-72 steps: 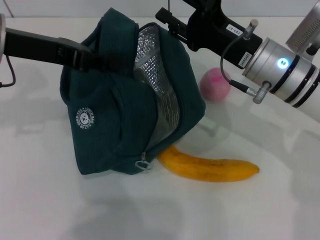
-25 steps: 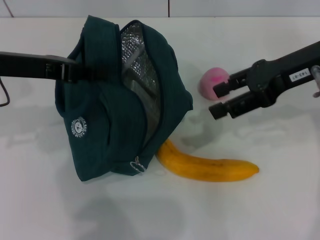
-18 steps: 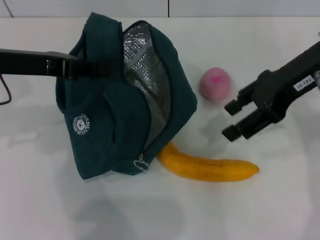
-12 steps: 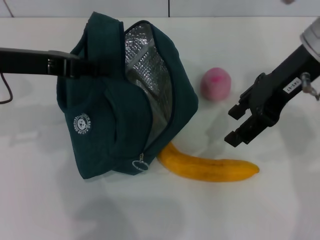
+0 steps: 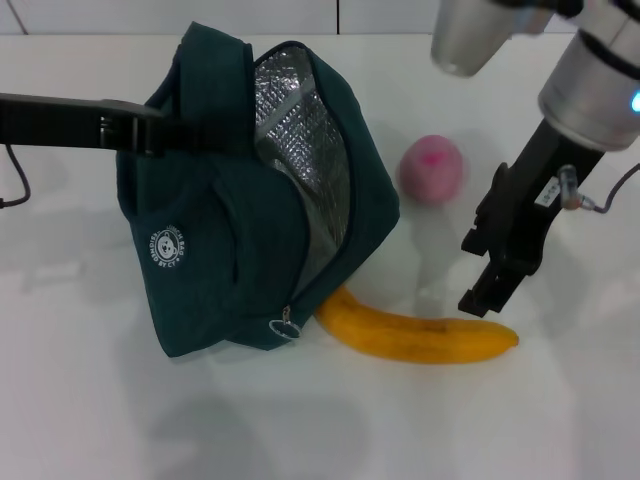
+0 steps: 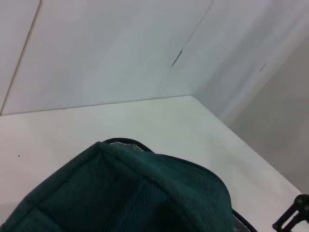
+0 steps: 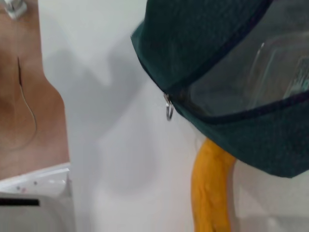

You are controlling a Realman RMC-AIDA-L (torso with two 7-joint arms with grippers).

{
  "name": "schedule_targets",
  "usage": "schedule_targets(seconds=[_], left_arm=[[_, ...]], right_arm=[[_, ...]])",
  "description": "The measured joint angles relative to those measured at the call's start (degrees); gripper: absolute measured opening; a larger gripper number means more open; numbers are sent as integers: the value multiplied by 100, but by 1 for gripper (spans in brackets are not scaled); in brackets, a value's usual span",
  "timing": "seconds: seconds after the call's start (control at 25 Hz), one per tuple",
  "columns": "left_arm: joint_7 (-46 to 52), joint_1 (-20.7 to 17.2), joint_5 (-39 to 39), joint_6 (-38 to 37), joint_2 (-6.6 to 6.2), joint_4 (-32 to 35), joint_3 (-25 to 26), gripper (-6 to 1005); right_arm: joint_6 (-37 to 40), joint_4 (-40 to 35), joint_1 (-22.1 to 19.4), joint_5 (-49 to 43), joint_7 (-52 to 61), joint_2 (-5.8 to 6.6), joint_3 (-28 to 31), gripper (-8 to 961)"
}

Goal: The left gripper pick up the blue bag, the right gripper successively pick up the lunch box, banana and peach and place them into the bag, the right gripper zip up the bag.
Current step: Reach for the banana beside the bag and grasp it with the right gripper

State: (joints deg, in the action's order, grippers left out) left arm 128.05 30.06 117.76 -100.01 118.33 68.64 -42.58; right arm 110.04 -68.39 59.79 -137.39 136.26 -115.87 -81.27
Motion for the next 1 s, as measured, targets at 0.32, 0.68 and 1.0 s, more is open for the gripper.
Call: schedule_targets(seconds=[0.32,0.68,1.0], left_arm=[[-163,-1,-24,84,6,-215,26,37],[-253,2,-66,105,6,-295,31,37],[-255,-3,-73,130,5,-299,31,37]], right_arm=[[-317,134,7,-24,76,-25,-562,721],[-960,332,14,20,77,-32,-1358,720],[-1247,678,29,324,75,-32,-1599,720]])
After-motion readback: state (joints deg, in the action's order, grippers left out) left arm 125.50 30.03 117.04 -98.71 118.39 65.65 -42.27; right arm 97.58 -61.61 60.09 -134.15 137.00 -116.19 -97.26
